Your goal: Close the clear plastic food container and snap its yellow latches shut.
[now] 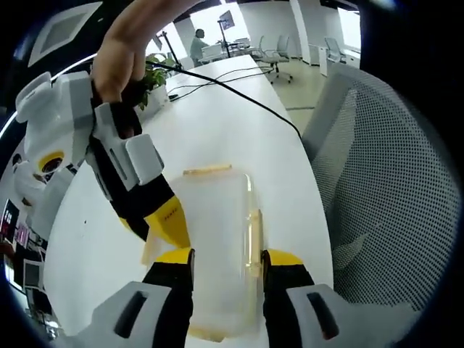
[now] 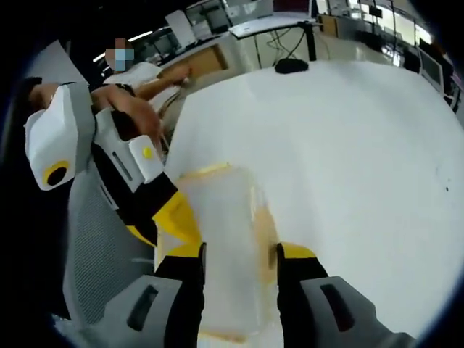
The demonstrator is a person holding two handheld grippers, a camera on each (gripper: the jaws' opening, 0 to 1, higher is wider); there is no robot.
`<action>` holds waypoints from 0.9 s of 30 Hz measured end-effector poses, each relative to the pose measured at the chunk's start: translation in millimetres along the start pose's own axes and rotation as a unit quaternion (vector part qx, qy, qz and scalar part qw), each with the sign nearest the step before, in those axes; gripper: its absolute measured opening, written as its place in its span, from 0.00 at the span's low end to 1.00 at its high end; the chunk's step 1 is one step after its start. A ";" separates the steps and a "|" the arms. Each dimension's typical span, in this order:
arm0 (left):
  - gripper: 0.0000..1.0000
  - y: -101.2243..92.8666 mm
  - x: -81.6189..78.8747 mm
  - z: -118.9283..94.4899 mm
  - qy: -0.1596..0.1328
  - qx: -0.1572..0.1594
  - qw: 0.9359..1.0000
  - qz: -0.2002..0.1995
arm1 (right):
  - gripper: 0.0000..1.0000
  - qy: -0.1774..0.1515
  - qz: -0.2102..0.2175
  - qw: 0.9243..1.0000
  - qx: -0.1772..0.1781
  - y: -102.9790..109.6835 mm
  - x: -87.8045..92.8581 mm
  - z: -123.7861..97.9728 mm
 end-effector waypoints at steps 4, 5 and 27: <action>0.30 0.1 -0.1 0.1 0.002 -0.003 1.000 -0.004 | 0.34 0.012 0.003 1.000 0.003 0.7 -0.1 0.7; 0.30 0.1 -0.2 0.3 0.002 -0.005 1.000 -0.005 | 0.34 0.012 0.006 1.000 0.002 0.4 0.3 0.5; 0.28 -0.7 -1.9 1.9 -0.002 -0.024 1.000 0.008 | 0.32 -0.005 0.001 1.000 0.010 4.0 0.1 -0.7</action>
Point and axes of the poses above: the point that each gripper's makers call its tool centre point, and the gripper's own axes: z roughly forward along the fingers, y roughly to its left, x roughly out of its underside, the point moved 3 cm from there along -z, roughly backward along the fingers, and after that the axes turned 5 degrees about z, right-handed, at the moved point
